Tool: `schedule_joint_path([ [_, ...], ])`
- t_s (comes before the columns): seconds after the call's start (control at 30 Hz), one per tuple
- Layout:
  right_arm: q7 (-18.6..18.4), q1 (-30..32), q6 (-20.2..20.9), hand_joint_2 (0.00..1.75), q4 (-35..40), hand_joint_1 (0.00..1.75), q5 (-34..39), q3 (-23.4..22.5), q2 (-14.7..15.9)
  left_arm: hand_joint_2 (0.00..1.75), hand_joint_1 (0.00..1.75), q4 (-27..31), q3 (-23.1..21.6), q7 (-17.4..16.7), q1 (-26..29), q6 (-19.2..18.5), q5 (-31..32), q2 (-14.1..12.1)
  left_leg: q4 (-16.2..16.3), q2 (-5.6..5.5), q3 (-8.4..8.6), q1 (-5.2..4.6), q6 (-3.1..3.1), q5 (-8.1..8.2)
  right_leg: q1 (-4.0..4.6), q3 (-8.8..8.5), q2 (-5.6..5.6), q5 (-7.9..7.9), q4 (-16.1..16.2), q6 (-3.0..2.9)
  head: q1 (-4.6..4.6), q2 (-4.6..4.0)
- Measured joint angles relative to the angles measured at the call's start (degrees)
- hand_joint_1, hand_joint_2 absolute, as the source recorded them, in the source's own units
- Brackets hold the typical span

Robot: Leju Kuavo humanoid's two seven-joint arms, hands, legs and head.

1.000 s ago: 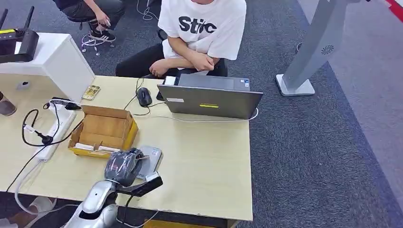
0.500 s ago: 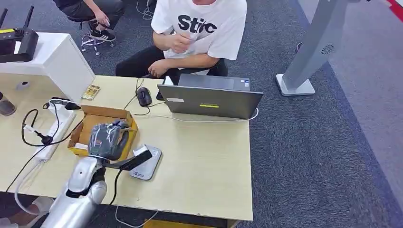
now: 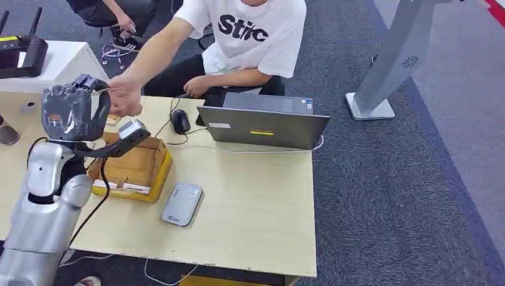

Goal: Pass the card to the sensor for recognition and then transmit it.

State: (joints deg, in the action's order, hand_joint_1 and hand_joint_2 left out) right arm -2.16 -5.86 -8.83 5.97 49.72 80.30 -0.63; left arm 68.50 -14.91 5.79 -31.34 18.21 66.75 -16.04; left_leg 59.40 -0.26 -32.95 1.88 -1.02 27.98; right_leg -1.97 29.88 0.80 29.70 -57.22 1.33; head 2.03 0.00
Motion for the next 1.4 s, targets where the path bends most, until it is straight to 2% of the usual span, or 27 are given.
schedule_joint_path([
  [0.1, -0.07, -0.01, -0.18, 1.75, 0.02, 0.00, 0.00, 0.17, -0.02, 1.75, 1.75, 0.00, 0.24, -0.24, -0.58, 0.68, -0.63, -0.37, 0.00, 0.00, -0.01, 0.00, 0.00, 0.00, 0.00, 0.00, 0.00, 0.00, 0.00, 0.00, 0.00, 0.00],
  [0.13, -0.09, -0.01, -0.18, 1.75, 0.02, 0.00, 0.02, 0.17, -0.02, 1.75, 0.07, 0.00, 0.41, 0.06, -0.63, 0.96, -1.11, -0.35, 0.00, 0.01, 0.00, 0.00, 0.00, 0.00, 0.00, -0.01, 0.00, 0.00, 0.00, 0.00, 0.02, 0.00],
  [0.17, -0.11, -0.01, -0.18, 1.75, 0.04, 0.00, 0.07, 0.20, -0.04, 1.75, 0.00, 0.00, 0.42, 0.57, -0.59, 1.44, -1.05, -0.37, 0.00, 0.01, 0.00, -0.01, 0.00, 0.00, 0.00, -0.01, 0.00, 0.00, 0.00, 0.00, 0.00, 0.00],
  [0.37, -0.77, -0.12, -0.24, 1.75, 0.04, 0.00, 0.09, 0.50, -0.33, 1.75, 0.00, 0.00, 0.42, 1.33, 2.32, 6.78, -1.25, 0.70, 0.00, 0.00, 0.00, 0.00, 0.00, 0.00, 0.00, 0.00, 0.00, 0.00, 0.01, 0.00, 0.00, 0.00],
  [0.6, -0.74, -0.01, -0.63, 1.75, 0.02, 0.00, 1.57, 0.50, -0.46, 1.75, 0.00, 2.05, 1.16, 2.42, 6.88, 6.62, -6.02, 1.38, 0.00, 0.02, -0.01, 0.00, 0.00, 0.01, 0.00, 0.01, 0.01, 0.01, 0.00, 0.00, 0.00, 0.00],
  [0.8, -0.61, 0.33, -0.68, 1.75, -0.07, 0.00, 3.52, 0.46, -0.48, 1.75, 0.00, 10.00, 4.69, 7.93, 15.83, 6.38, -13.41, 0.81, -0.02, 0.07, -0.04, 0.00, 0.01, 0.03, 0.01, 0.05, 0.07, 0.03, 0.01, 0.00, 0.00, 0.00],
  [0.9, -0.42, 0.53, -0.72, 1.75, -0.11, 0.00, 4.43, 0.41, -0.50, 1.75, 0.00, 13.68, 7.06, 8.16, 20.45, 3.20, -14.49, 0.26, -0.03, 0.05, -0.09, 0.00, -0.01, 0.05, 0.01, 0.07, 0.05, 0.04, 0.01, 0.02, 0.00, 0.00],
  [1.0, 0.31, 0.85, -0.77, 1.75, -0.46, 0.00, 5.73, 0.06, -0.68, 1.75, 0.00, 16.37, 9.46, 6.52, 24.59, -3.33, -15.56, -1.53, -0.04, 0.07, -0.09, 0.04, -0.01, 0.05, 0.04, 0.10, 0.07, 0.05, 0.01, 0.01, 0.00, 0.00],
  [1.07, 0.63, 1.02, -0.77, 1.75, -0.72, 0.00, 6.21, 0.00, -0.87, 1.75, 0.00, 17.46, 11.08, 6.25, 26.64, -6.44, -16.54, -2.86, -0.04, 0.06, -0.11, 0.09, -0.02, 0.04, 0.09, 0.09, 0.06, 0.04, 0.01, 0.01, -0.02, 0.00],
  [1.2, 1.03, 1.23, -0.76, 1.75, -1.11, 0.00, 6.91, -0.02, -1.14, 1.75, 0.00, 19.26, 13.53, 4.06, 30.72, -12.53, -16.87, -6.83, -0.05, 0.08, -0.10, 0.14, -0.03, 0.04, 0.14, 0.09, 0.08, 0.03, 0.00, -0.01, 0.00, 0.00],
  [1.4, 0.52, 1.59, -0.72, 1.75, -1.66, 0.00, 7.72, 0.00, -1.66, 1.75, 0.00, 22.08, 16.66, 1.79, 35.47, -18.45, -16.06, -13.40, -0.05, 0.02, -0.13, 0.20, -0.04, 0.04, 0.18, 0.11, 0.03, 0.06, 0.01, -0.05, 0.00, 0.00],
])
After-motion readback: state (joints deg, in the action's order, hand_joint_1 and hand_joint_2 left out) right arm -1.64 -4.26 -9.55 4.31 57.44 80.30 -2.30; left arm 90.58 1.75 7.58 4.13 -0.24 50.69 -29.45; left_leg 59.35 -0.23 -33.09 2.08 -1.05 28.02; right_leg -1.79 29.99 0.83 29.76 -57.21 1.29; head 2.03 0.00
